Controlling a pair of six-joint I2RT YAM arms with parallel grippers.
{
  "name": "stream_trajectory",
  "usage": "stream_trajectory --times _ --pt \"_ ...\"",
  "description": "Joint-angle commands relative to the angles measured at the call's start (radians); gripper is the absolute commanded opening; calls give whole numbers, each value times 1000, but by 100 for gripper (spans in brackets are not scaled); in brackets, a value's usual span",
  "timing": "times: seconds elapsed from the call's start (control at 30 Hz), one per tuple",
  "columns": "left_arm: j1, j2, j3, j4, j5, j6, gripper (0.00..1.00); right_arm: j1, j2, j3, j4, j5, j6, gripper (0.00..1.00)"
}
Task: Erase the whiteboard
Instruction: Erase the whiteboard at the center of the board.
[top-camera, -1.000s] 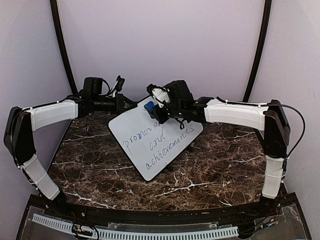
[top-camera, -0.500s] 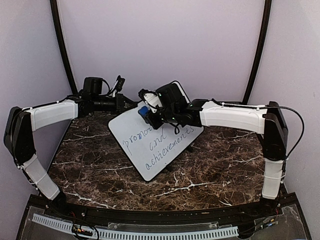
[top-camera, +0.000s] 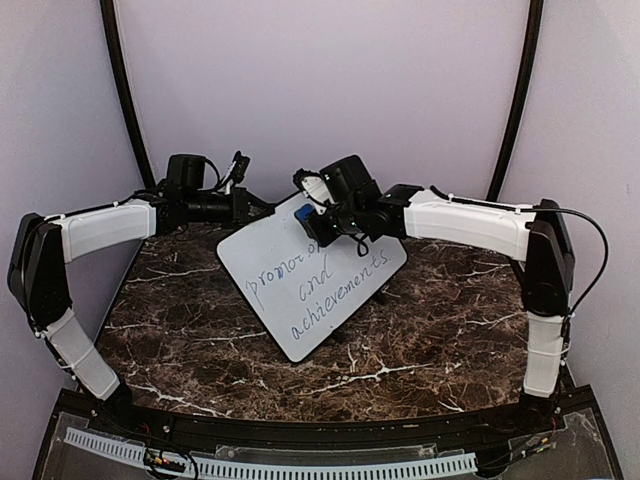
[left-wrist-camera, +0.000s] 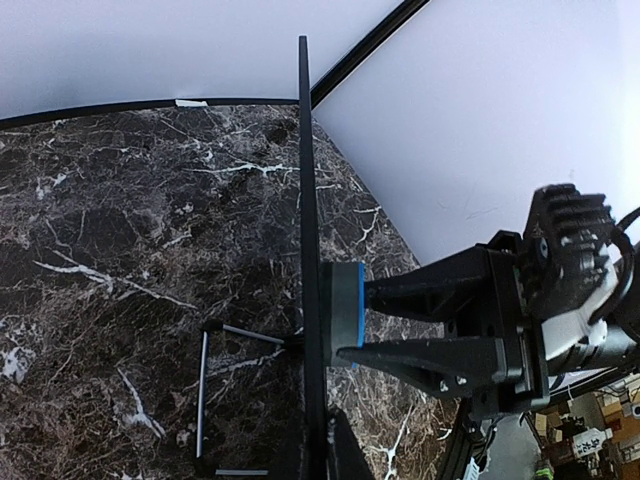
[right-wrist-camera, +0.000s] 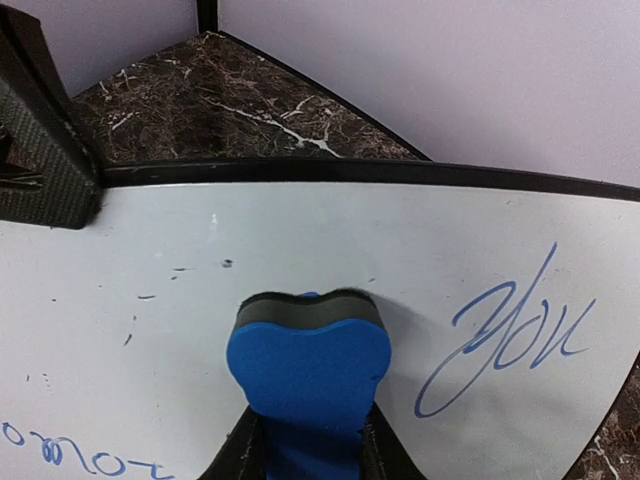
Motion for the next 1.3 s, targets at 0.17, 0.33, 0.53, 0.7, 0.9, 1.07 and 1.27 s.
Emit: stream_trajectory --times 0.17,0.33,0.53,0.7,0.9,1.07,1.27 --pt "-41 -42 19 81 155 24 0 32 58 -35 -47 14 -31 27" --pt "-41 -41 21 80 155 25 0 71 26 -73 -43 -43 -30 26" --pt "-41 -41 21 80 158 25 0 78 3 -83 -37 -53 -8 26" --pt "-42 -50 21 78 157 26 0 59 79 49 -80 -33 19 27" --pt "-41 -43 21 80 158 25 0 49 169 279 -178 -11 23 27" --pt "-41 -31 21 83 158 19 0 49 127 195 -177 -13 24 27" --pt "-42 -24 21 84 158 15 0 49 45 27 -172 -31 51 27"
